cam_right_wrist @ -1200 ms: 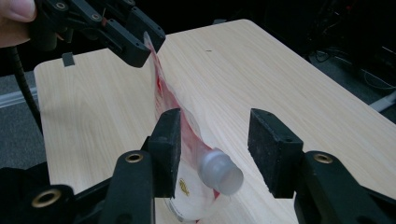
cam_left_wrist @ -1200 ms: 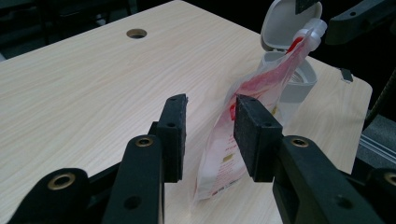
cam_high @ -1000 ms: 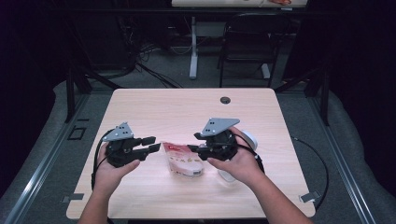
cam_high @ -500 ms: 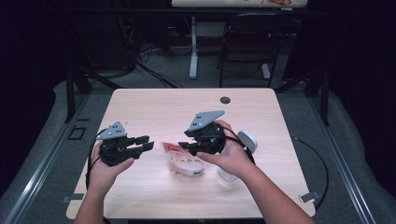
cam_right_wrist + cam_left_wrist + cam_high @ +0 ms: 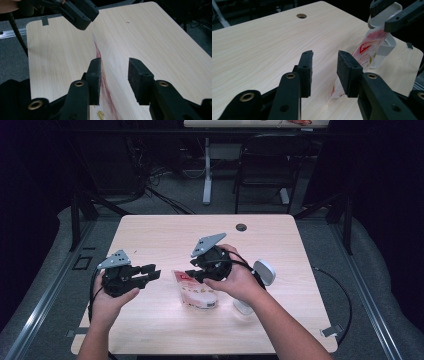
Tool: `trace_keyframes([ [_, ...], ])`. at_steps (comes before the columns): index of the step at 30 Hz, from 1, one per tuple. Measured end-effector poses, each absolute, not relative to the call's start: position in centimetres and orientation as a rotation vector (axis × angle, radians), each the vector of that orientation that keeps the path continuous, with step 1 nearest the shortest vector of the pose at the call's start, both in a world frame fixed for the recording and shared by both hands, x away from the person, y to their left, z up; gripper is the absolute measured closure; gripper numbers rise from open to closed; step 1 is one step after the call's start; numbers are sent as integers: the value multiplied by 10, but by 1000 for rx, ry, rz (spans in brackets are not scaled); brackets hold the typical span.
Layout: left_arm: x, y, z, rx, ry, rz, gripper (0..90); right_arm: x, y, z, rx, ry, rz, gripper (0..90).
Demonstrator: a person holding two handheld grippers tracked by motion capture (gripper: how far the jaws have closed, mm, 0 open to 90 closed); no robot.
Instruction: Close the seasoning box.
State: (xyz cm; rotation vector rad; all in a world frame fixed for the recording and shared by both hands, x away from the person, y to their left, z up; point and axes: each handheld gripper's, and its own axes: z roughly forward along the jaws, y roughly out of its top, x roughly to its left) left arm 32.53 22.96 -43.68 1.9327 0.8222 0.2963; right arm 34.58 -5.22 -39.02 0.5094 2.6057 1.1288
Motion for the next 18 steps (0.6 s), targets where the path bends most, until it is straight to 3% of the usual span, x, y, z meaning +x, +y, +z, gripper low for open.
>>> trace_keyframes([
  [18,328,227,-442,1951,821,282,652,352,-28,-400,452,2705,1020,746],
])
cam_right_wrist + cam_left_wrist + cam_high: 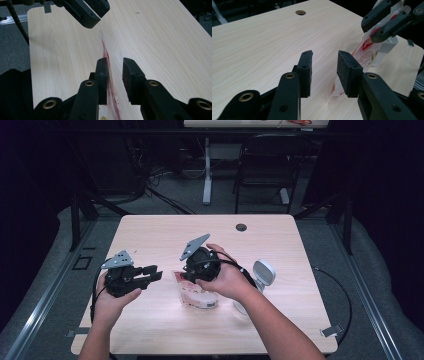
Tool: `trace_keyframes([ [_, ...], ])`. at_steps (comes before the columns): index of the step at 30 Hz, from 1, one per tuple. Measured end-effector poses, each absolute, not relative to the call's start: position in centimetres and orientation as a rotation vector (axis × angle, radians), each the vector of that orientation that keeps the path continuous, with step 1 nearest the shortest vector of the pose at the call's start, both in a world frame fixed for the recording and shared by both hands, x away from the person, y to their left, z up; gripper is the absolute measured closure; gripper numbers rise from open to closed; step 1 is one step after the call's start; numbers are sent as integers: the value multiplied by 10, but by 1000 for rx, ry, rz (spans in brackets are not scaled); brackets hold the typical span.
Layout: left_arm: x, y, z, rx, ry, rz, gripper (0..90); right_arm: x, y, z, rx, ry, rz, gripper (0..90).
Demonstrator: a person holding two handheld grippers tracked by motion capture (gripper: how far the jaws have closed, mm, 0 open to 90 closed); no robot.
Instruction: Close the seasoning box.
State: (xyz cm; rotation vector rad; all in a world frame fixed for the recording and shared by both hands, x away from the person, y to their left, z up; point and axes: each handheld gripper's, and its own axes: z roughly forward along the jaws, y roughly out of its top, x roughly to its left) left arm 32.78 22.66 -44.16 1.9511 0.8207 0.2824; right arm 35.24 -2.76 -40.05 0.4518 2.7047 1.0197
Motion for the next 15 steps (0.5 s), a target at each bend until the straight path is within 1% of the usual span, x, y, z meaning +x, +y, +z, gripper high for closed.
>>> trace_keyframes([
  [5,328,226,-442,1958,825,284,651,353,-24,-402,453,2717,996,748],
  [12,329,226,-444,1959,829,284,649,354,-21,-407,447,2723,967,795],
  [15,329,226,-444,1961,832,284,647,354,-20,-407,444,2732,962,802],
])
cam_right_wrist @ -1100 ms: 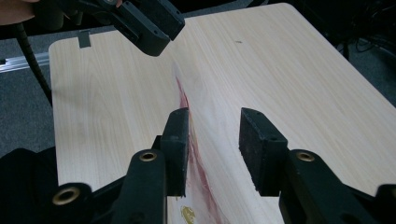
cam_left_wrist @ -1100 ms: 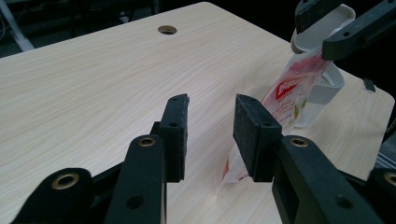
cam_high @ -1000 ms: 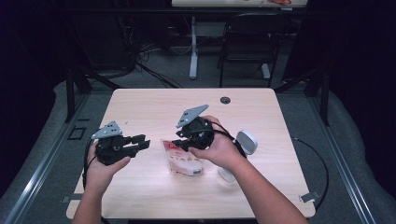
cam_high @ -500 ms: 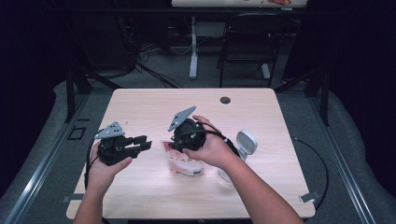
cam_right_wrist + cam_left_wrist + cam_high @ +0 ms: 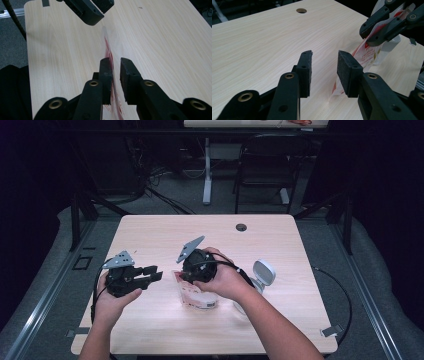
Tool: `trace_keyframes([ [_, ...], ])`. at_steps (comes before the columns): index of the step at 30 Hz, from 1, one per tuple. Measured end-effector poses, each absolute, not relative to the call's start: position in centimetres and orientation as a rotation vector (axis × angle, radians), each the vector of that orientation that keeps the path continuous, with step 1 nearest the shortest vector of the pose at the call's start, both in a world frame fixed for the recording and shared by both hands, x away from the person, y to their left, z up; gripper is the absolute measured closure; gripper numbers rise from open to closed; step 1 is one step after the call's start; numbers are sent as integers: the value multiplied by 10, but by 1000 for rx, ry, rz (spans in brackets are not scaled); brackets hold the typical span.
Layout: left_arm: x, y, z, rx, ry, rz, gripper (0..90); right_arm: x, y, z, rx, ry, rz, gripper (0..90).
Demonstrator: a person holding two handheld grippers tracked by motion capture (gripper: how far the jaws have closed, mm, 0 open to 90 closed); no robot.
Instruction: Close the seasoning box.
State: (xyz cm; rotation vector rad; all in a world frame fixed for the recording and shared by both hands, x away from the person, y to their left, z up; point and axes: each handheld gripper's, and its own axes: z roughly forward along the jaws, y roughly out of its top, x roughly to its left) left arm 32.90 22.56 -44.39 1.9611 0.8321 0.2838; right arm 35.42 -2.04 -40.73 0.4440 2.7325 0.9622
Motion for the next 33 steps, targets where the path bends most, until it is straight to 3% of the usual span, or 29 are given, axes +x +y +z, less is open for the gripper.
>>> trace_keyframes([
  [33,330,224,-446,1965,824,269,607,355,-18,-410,384,2775,905,897],
])
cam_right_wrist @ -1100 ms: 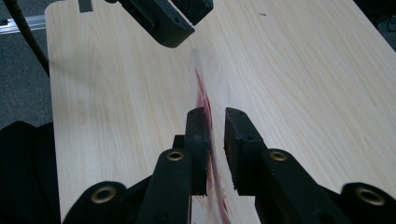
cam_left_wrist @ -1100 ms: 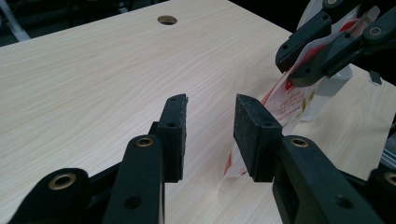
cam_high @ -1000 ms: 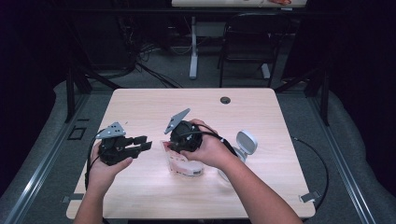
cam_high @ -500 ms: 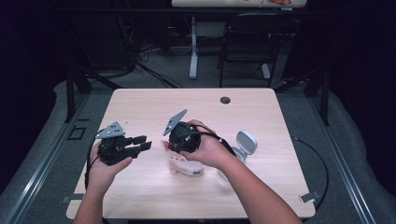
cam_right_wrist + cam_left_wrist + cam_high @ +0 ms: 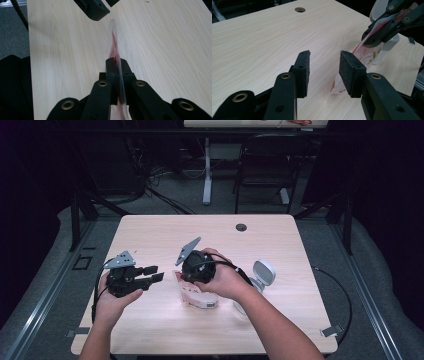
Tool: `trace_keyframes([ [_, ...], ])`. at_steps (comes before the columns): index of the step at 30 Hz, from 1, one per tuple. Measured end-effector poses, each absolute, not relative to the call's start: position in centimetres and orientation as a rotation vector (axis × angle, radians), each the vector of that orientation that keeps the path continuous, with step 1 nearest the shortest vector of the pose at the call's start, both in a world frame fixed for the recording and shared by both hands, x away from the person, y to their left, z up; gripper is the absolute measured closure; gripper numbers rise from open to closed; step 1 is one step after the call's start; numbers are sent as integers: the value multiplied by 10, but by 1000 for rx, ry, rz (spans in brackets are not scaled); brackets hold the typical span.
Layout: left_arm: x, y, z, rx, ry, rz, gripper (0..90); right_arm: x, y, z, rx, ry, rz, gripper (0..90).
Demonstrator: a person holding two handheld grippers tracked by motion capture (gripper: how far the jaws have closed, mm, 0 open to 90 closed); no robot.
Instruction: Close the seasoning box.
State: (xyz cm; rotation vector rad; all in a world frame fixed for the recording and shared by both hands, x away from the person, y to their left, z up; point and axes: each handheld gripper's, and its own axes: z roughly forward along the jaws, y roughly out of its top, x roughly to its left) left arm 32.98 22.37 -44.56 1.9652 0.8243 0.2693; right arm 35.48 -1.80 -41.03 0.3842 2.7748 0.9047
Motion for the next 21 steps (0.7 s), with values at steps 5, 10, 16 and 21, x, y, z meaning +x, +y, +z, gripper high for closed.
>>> trace_keyframes([
  [5,330,222,-446,1967,811,264,586,355,-20,-409,388,2777,893,900],
  [10,330,219,-447,1977,794,266,562,354,-26,-407,396,2769,904,900],
  [16,329,216,-449,1976,786,267,524,352,-33,-401,397,2750,948,900],
  [21,330,214,-451,1979,776,247,500,350,-38,-398,397,2738,971,900],
])
